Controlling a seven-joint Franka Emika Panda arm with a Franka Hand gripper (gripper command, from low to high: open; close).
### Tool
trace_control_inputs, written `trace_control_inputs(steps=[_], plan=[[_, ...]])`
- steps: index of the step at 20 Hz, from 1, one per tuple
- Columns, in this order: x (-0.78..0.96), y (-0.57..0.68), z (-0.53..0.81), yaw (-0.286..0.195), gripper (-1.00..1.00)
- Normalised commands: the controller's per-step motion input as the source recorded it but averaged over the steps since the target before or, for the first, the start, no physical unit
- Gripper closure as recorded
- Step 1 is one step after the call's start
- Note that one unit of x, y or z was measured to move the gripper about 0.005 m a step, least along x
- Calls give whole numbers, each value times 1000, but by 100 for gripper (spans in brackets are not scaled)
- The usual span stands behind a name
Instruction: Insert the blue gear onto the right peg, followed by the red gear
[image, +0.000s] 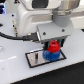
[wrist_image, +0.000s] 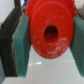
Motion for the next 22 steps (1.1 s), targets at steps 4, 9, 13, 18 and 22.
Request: trace_control_inputs(steps=[4, 9, 13, 18, 22], plan=[[0, 32, -269, 0, 100], [69, -5, 34, 0, 100], [108, -54, -134, 0, 100], [112, -119, -263, 0, 100], [49, 11, -52, 0, -100]])
